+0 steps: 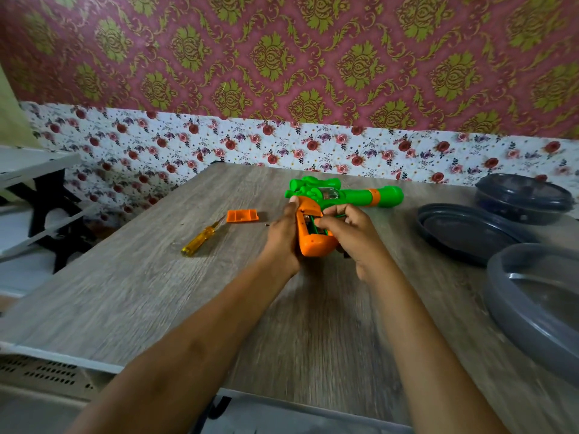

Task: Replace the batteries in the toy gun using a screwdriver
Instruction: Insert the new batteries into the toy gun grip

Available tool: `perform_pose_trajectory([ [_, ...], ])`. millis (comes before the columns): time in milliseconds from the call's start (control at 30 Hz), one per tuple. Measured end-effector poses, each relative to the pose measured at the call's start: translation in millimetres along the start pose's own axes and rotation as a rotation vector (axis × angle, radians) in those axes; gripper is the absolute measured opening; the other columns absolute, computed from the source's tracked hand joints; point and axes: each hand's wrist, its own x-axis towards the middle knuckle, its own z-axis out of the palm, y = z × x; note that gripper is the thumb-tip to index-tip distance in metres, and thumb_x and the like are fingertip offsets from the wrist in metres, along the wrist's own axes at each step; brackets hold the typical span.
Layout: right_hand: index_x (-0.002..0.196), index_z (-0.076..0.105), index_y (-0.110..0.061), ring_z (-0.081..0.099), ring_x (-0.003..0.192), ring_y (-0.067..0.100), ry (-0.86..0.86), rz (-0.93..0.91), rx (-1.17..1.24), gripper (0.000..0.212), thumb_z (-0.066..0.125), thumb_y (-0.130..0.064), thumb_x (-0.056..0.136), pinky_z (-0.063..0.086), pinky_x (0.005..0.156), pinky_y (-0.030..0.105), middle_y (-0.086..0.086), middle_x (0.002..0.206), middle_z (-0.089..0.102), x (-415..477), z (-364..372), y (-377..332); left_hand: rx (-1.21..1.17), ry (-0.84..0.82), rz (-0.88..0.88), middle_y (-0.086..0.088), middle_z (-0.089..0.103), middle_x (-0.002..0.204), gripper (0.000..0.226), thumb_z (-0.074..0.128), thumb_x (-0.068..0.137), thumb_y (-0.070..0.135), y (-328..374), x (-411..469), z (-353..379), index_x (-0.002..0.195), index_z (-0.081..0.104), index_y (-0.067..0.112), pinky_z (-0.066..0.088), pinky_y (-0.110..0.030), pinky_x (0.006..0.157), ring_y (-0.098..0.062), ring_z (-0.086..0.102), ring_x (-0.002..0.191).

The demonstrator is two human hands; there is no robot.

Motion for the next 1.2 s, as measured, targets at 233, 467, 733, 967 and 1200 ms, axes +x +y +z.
perform_pose_trajectory([
  [233, 0.087, 0.052, -0.019, 0.051, 0.074, 0.016, 0.098, 0.02, -0.074, 0.028, 0.074, -0.018, 0.069, 0.041, 0.066, 0.028, 0.0, 0.079, 0.052, 2, 7, 1, 0.091, 0.011, 0.008, -0.017, 0.066, 0.101, 0.044, 0.053, 0.092, 0.042, -2, -4, 3, 0.118, 0.055, 0.006, 0.053, -0.043, 0.086, -0.029, 0.065, 0.09],
  [467, 0.082, 0.052, -0.021, 0.053, 0.073, 0.014, 0.145, 0.01, -0.091, 0.023, 0.071, -0.031, 0.076, 0.041, 0.064, 0.026, -0.001, 0.081, 0.056, 0, 10, 0, 0.058, 0.034, 0.059, -0.012, 0.064, 0.092, 0.04, 0.053, 0.094, 0.035, 1, -10, 4, 0.118, 0.055, 0.003, 0.054, -0.036, 0.073, -0.021, 0.063, 0.074],
  [733, 0.073, 0.042, -0.005, 0.052, 0.082, 0.022, 0.295, 0.369, 1.109, 0.041, 0.015, 0.025, 0.07, 0.043, 0.097, 0.031, 0.004, 0.077, 0.043, 5, -22, -5, -0.02, 0.029, -0.001, -0.02, 0.062, 0.115, 0.046, 0.054, 0.091, 0.041, 8, -12, -2, 0.123, 0.047, 0.009, 0.053, -0.04, 0.065, -0.029, 0.064, 0.085],
  [967, 0.079, 0.047, 0.002, 0.048, 0.126, 0.032, 0.149, 0.424, 1.21, 0.022, 0.033, 0.014, 0.092, 0.041, 0.098, 0.036, 0.017, 0.084, 0.053, -1, -21, -11, -0.036, 0.052, -0.017, -0.023, 0.059, 0.124, 0.057, 0.055, 0.091, 0.041, 8, -13, -2, 0.136, 0.041, 0.009, 0.053, -0.042, 0.066, -0.033, 0.064, 0.095],
  [1200, 0.081, 0.05, 0.001, 0.058, 0.109, 0.027, 0.115, 0.416, 1.165, 0.014, 0.044, 0.001, 0.094, 0.057, 0.066, 0.029, 0.016, 0.08, 0.056, -6, -16, -11, -0.008, 0.061, -0.039, -0.02, 0.061, 0.121, 0.059, 0.056, 0.089, 0.044, 6, -8, -4, 0.136, 0.041, 0.011, 0.053, -0.041, 0.065, -0.029, 0.065, 0.09],
])
